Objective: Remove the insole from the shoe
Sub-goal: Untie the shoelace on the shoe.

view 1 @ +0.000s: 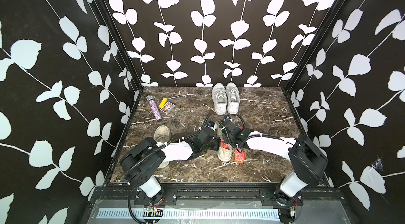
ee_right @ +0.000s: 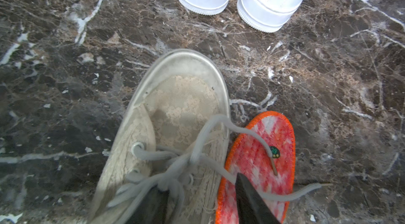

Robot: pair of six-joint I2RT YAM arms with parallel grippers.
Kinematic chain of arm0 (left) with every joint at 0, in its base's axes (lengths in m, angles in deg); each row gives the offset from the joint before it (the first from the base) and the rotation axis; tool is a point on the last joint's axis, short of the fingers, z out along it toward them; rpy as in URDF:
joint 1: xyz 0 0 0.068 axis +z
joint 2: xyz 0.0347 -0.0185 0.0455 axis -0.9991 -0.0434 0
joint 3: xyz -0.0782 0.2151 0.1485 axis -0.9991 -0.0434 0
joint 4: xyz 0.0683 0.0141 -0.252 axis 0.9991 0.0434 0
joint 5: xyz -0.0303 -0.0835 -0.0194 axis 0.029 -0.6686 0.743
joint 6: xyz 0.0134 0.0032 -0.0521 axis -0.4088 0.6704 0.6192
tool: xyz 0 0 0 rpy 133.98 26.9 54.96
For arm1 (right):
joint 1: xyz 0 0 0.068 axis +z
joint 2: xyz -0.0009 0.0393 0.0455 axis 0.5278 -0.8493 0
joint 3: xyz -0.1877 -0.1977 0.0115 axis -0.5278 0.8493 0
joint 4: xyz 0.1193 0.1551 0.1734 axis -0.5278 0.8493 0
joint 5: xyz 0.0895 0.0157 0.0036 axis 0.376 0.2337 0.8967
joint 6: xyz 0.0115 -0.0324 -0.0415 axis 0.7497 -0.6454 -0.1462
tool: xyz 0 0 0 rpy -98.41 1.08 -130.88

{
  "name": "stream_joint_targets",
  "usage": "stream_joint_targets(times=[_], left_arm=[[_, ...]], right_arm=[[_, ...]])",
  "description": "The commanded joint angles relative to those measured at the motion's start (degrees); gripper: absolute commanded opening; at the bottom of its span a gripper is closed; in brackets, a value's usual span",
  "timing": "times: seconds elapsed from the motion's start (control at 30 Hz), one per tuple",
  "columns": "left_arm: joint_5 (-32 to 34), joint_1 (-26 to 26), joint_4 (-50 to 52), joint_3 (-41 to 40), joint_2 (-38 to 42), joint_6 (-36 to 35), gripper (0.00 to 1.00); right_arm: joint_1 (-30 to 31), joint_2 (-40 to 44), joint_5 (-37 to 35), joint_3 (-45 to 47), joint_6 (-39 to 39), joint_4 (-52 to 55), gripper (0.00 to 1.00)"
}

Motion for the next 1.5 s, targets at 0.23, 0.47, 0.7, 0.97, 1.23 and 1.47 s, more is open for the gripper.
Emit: stream_joint_targets(times=[0.23, 0.47, 0.7, 0.97, 1.23, 1.47], left_arm=[[-3.15, -0.62, -4.12, -0.6, 1.44, 0.05, 0.0], [-4.26, -0.62, -4.19, 0.31, 0.47, -0.98, 0.0], [-3.38, -0.62, -2.38, 0.75, 0.91, -1.43, 0.0], [-2.25, -0.62, -0.96, 0.92, 1.48, -1.69, 0.0], [-1.98, -0.61, 0.9, 1.52, 2.08, -2.05, 0.0], [-1.35, -0.61, 1.3, 1.28, 2.32, -1.6, 0.0]], right_arm=[[-0.51, 5.12, -4.14, 1.34, 0.97, -7.6, 0.53], [-1.03, 2.91, -2.65, -0.56, 2.18, -6.15, 0.55], [-2.41, 5.38, 2.07, 3.44, 3.29, -10.47, 0.64], [-2.96, 7.5, 4.89, 9.1, 7.18, -9.07, 0.66], [-4.64, 12.25, 8.08, 14.89, 10.62, -13.02, 0.65], [-6.35, 14.3, 13.8, 17.54, 10.28, -16.58, 0.68]])
